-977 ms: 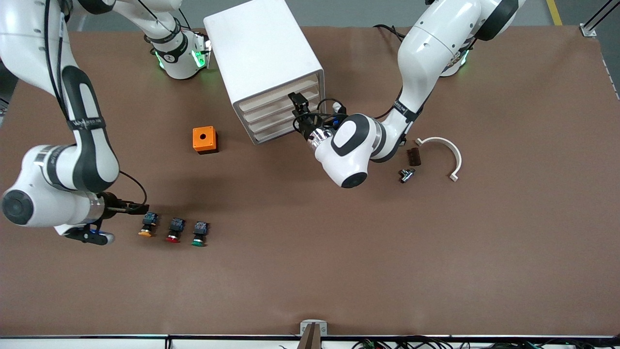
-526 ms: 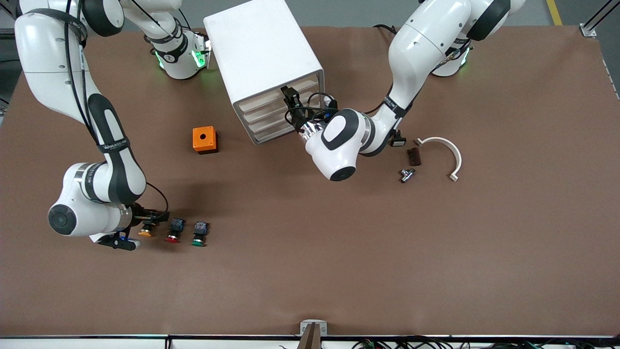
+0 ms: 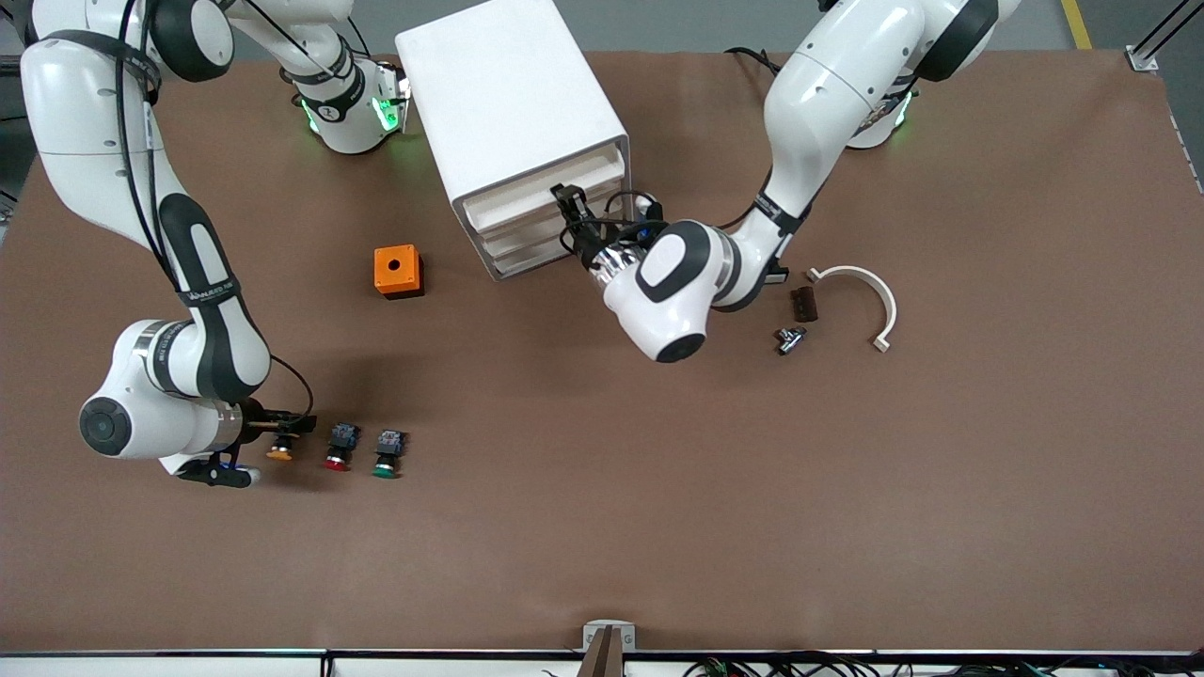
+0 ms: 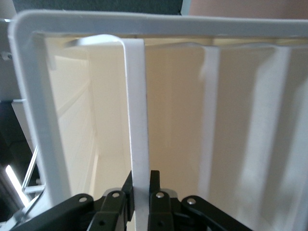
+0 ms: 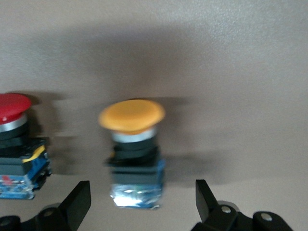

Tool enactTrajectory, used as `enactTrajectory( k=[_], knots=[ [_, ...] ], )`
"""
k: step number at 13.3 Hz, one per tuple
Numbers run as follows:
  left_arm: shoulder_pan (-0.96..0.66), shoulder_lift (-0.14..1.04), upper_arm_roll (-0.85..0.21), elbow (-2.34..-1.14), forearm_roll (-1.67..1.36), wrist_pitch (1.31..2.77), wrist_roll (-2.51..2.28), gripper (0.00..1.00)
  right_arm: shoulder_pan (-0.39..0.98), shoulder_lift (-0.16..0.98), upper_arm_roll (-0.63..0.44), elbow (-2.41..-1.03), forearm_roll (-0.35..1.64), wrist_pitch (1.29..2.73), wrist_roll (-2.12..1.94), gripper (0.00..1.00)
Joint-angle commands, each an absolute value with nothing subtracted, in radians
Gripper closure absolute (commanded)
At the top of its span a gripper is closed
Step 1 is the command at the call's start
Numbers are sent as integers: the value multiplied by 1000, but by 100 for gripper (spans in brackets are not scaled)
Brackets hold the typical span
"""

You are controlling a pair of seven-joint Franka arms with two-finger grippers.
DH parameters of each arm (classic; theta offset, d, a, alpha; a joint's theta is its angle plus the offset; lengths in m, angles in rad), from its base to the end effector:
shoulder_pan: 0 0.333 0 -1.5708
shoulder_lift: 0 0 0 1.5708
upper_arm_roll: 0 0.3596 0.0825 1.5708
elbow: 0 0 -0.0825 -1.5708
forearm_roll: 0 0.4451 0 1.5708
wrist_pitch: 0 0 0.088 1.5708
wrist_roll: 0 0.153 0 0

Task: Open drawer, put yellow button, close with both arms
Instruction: 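Pull the top drawer open with the left gripper while the right gripper lowers, then grasp the yellow button with the right gripper while the left gripper withdraws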

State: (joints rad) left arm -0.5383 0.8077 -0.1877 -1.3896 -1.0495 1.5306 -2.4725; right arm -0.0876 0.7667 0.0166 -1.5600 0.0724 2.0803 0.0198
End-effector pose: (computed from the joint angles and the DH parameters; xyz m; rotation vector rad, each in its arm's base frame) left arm 0.4939 -0.5805 0.2426 -1.0408 -1.8479 1.4271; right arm 0.7361 -0.0468 0.1199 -3.0349 0.2085 0.3738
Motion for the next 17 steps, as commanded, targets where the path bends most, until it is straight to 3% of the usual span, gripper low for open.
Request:
enactTrajectory(
  k=[1,2,5,6,7,9,12,17],
  knots=[
    [-453,815,-184,-1347,-1054,1526,-2438,92,-97,785,31,-1537,92,2080,2,6],
    [-433,815,-184,-1345,-1054,1528,-2406,91,-95,787,31,-1537,92,2080,3,6],
    [-396,818,-184,-1325,-1062,1537,-2355,90,-86,784,31,-1536,92,2069,15,24],
    [-396,818,-184,-1324,-1062,1548,-2350,88,-83,781,32,-1534,92,2066,14,36],
    [-396,818,-184,-1325,-1062,1549,-2341,80,-83,779,34,-1523,92,2062,12,50],
    [-393,812,-184,-1325,-1062,1549,-2342,2,-83,779,34,-1514,92,2060,12,71],
    [-344,798,-187,-1321,-1057,1540,-2341,0,-81,773,40,-1513,94,2057,12,90],
    [-187,767,-190,-1247,-901,1413,-2321,0,-62,671,75,-1422,222,1771,168,95]
  ],
)
